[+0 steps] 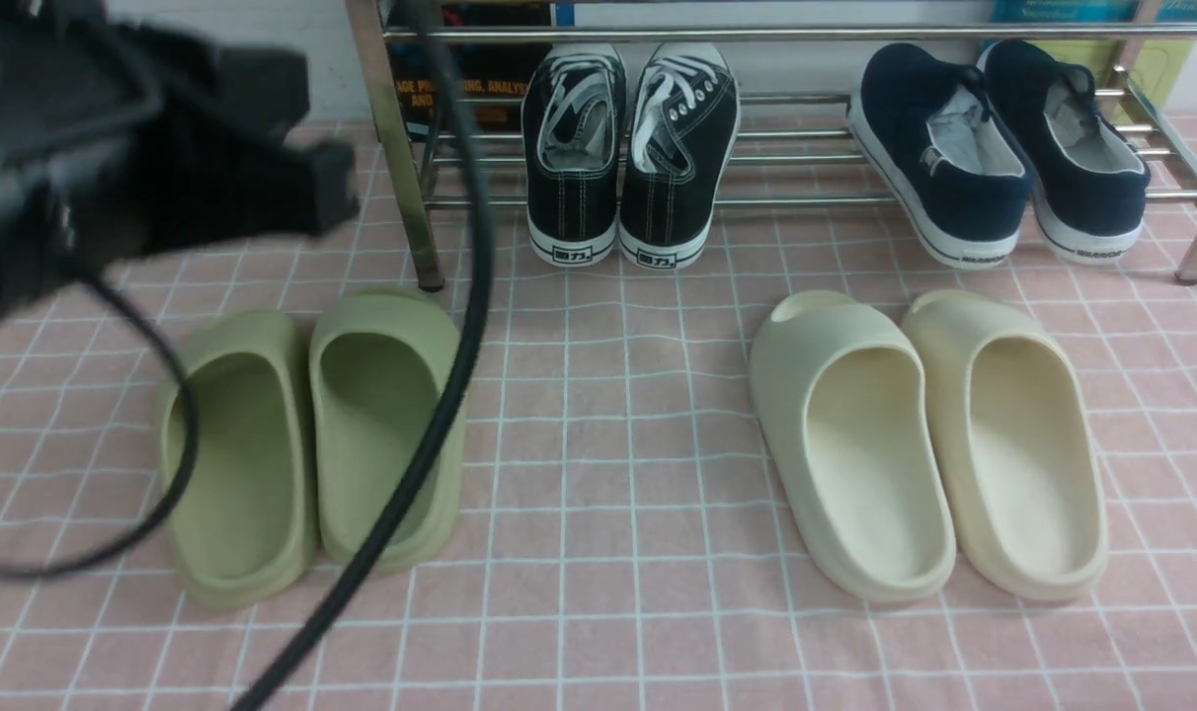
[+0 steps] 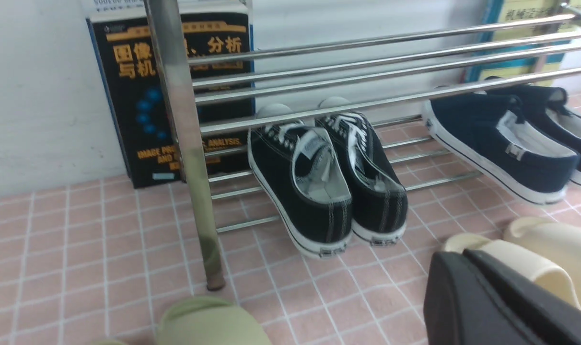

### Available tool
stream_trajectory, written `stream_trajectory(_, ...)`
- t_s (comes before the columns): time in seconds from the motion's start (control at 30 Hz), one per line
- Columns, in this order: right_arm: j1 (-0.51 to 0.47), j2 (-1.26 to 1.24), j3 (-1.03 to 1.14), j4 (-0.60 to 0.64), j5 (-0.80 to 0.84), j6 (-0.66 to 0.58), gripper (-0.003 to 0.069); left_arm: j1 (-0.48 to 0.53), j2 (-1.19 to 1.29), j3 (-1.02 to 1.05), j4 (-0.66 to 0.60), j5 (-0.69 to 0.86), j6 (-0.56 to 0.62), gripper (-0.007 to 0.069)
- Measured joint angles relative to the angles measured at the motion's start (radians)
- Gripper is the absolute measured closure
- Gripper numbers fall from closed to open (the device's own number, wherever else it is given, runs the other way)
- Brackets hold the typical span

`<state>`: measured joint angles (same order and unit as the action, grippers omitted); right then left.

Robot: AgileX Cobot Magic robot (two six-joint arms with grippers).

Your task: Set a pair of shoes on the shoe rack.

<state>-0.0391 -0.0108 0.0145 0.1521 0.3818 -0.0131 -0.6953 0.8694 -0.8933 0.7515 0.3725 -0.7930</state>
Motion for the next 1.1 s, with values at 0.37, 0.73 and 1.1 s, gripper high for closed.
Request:
stream_trajectory(0.37, 0.000, 0.000, 0.000, 0.000, 0.000, 0.000, 0.0419, 0.000, -0.204, 0.427, 0.271, -0.078, -0.454, 0.0593)
stream_trajectory(0.73, 0.000, 0.000, 0.000, 0.000, 0.000, 0.000, 0.0419, 0.000, -0.201, 0.489, 0.291, 0.045, -0.451, 0.0587)
stream_trajectory(1.1, 0.000, 0.000, 0.000, 0.000, 0.001, 0.000, 0.0419, 0.236, -0.530, 0.623, 0.135, -0.089, -0.124, 0.0583)
